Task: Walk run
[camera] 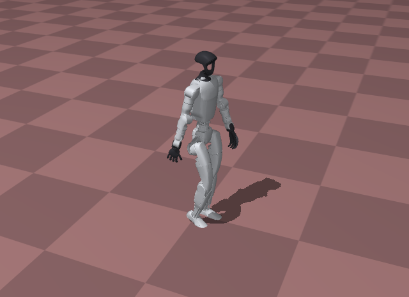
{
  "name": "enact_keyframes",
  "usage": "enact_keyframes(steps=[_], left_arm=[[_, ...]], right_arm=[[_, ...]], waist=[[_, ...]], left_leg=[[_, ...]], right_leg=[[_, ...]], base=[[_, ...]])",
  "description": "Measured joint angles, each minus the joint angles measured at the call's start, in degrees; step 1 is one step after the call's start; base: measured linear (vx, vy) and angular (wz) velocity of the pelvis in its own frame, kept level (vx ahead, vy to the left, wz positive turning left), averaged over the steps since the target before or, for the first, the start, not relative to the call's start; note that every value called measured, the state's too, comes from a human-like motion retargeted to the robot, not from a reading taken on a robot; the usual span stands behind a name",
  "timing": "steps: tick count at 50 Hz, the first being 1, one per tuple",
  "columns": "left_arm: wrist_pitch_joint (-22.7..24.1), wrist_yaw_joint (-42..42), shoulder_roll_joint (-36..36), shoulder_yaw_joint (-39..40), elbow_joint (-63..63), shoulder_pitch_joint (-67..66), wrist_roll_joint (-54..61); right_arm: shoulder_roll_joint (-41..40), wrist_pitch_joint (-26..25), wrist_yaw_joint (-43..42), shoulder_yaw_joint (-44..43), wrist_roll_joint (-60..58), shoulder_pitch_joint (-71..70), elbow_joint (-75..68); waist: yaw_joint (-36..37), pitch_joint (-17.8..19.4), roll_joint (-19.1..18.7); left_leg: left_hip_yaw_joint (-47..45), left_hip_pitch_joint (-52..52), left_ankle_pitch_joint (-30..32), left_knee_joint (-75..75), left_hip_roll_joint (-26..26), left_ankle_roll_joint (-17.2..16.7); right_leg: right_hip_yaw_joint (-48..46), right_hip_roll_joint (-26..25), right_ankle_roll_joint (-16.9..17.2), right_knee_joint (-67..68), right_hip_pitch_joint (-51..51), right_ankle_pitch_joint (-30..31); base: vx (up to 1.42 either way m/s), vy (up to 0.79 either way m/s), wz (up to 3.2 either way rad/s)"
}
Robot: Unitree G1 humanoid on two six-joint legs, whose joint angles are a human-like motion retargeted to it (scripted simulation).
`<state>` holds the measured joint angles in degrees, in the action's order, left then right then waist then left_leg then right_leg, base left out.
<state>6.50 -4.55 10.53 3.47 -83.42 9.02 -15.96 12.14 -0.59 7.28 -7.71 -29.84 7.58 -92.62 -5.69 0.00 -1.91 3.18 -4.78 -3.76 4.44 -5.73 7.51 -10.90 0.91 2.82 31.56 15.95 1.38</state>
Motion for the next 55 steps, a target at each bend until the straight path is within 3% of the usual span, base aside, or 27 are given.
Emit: enact_keyframes(steps=[6,8,13,18,21,24,27,29,30,34,37,39,45,50,55], left_arm=[[4.0,-1.1,-0.8,-3.9,8.1,6.9,2.1],[5.1,-0.8,-0.9,-4.9,9.4,7.9,2.5],[6.5,-0.5,-1.0,-7.2,8.5,7.4,2.5],[5.5,-1.5,-1.0,-8.5,3.0,4.4,-2.6],[3.8,0.2,-1.1,-7.1,-0.8,0.5,-8.0],[2.6,3.4,-1.7,-4.1,-4.0,-5.4,-11.3],[1.8,3.7,-1.2,-0.5,-7.6,-10.6,-8.9],[0.8,1.3,0.0,1.6,-9.6,-13.1,-6.9],[-0.2,-0.3,0.6,2.4,-10.2,-14.3,-6.2],[-4.0,-4.4,1.6,7.0,-9.9,-18.7,-7.8],[-3.9,-5.7,2.0,8.6,-9.8,-21.4,-7.2],[-3.8,-5.6,1.9,9.4,-9.7,-22.6,-7.0],[-3.5,-5.9,0.7,11.4,-9.7,-24.4,-7.8],[-2.7,-6.4,-0.1,12.3,-9.6,-24.8,-9.4],[-2.5,-6.5,0.0,12.7,-9.6,-24.4,-10.6]], right_arm=[[0.1,-0.3,1.9,-1.0,1.0,1.0,-1.0],[0.0,0.3,2.1,-1.3,1.2,1.7,-0.6],[0.2,1.2,2.6,-1.0,1.3,3.0,-0.3],[0.6,1.0,2.4,-2.0,0.9,2.8,-0.8],[0.9,0.4,2.1,-2.5,0.8,2.5,-1.2],[1.0,-1.0,1.3,-3.7,1.4,1.0,-2.3],[0.5,-1.4,-0.3,-4.2,2.2,-2.0,-2.2],[0.1,-1.1,-1.8,-2.8,3.8,-4.5,-1.2],[0.0,-1.1,-2.5,-2.0,4.6,-5.9,-0.6],[-0.6,-1.9,-5.0,-0.1,3.6,-12.7,2.1],[-0.9,-2.0,-6.3,1.4,2.0,-16.7,5.1],[-1.0,-2.0,-7.1,2.1,1.1,-19.0,7.5],[-0.6,-1.6,-9.0,3.3,-0.1,-23.7,13.6],[-0.7,-0.9,-9.8,3.3,0.2,-25.4,14.7],[-1.2,-0.5,-9.0,3.6,0.2,-24.3,12.8]], waist=[[-3.3,1.8,2.2],[-4.6,2.0,2.0],[-6.1,0.8,1.3],[-9.5,-0.6,-0.8],[-10.6,-2.1,-2.1],[-9.4,-3.5,-2.9],[-8.6,-3.8,-0.3],[-8.3,-4.1,1.4],[-8.4,-4.1,2.0],[-6.8,-3.3,3.8],[-4.3,-2.3,4.9],[-2.5,-1.5,4.6],[1.2,1.0,3.0],[4.1,1.8,3.7],[5.4,1.7,4.3]], left_leg=[[1.2,6.5,-2.6,-0.8,-3.8,0.4],[1.6,8.4,-3.6,-0.8,-3.9,0.4],[1.7,11.6,-6.2,-0.4,-3.7,0.5],[2.8,13.5,-4.9,1.7,-2.3,-0.6],[3.1,14.4,0.9,4.2,-0.9,-4.0],[2.0,13.5,13.3,10.2,0.9,-9.7],[-0.5,10.4,23.7,21.0,-0.6,-14.9],[-2.9,6.8,25.8,29.3,-1.1,-16.7],[-3.2,4.7,25.4,33.3,-1.1,-17.0],[-7.4,-3.3,13.8,41.6,2.5,-12.7],[-10.6,-8.2,7.1,39.3,4.6,-9.6],[-11.5,-10.7,4.7,34.0,5.4,-9.5],[-11.4,-15.5,4.7,13.2,5.5,-10.5],[-6.3,-19.2,2.5,-1.5,0.9,-13.1],[-7.9,-19.1,3.7,-3.0,0.3,-10.7]], right_leg=[[2.5,1.4,-0.8,-18.7,5.3,-2.2],[0.7,1.9,-2.1,-24.1,6.9,0.1],[-5.1,2.2,0.4,-31.4,10.0,0.2],[-12.2,4.0,-6.9,-27.8,8.0,1.3],[-9.4,2.4,-8.5,-28.4,6.0,4.5],[-3.4,0.4,-9.8,-28.7,3.5,2.6],[-4.9,1.9,-10.7,-28.7,-0.2,0.5],[-4.3,2.8,-10.9,-28.4,-2.1,-1.3],[-4.2,3.2,-11.0,-28.2,-3.0,-2.3],[-4.4,2.6,-11.8,-28.6,-6.8,-4.5],[-3.2,1.7,-11.8,-28.5,-9.2,-5.7],[-2.9,0.3,-11.7,-28.4,-10.6,-6.5],[-1.4,-4.5,-11.8,-28.7,-15.6,-9.5],[1.2,-5.9,-11.4,-28.7,-19.3,-12.1],[2.3,-6.6,-10.1,-27.2,-21.9,-13.6]], base=[[0.55,-0.01,0.57],[0.66,-0.05,0.62],[0.63,-0.1,0.31],[0.77,-0.19,0.63],[0.82,-0.26,0.38],[0.85,-0.26,-0.15],[0.73,-0.24,-0.4],[0.71,-0.23,-0.32],[0.62,-0.18,-0.04],[0.53,-0.16,-0.38],[0.55,-0.12,-0.76],[0.45,-0.06,-0.81],[0.49,-0.04,-0.55],[0.61,-0.02,-0.45],[0.68,0.05,-0.27]])
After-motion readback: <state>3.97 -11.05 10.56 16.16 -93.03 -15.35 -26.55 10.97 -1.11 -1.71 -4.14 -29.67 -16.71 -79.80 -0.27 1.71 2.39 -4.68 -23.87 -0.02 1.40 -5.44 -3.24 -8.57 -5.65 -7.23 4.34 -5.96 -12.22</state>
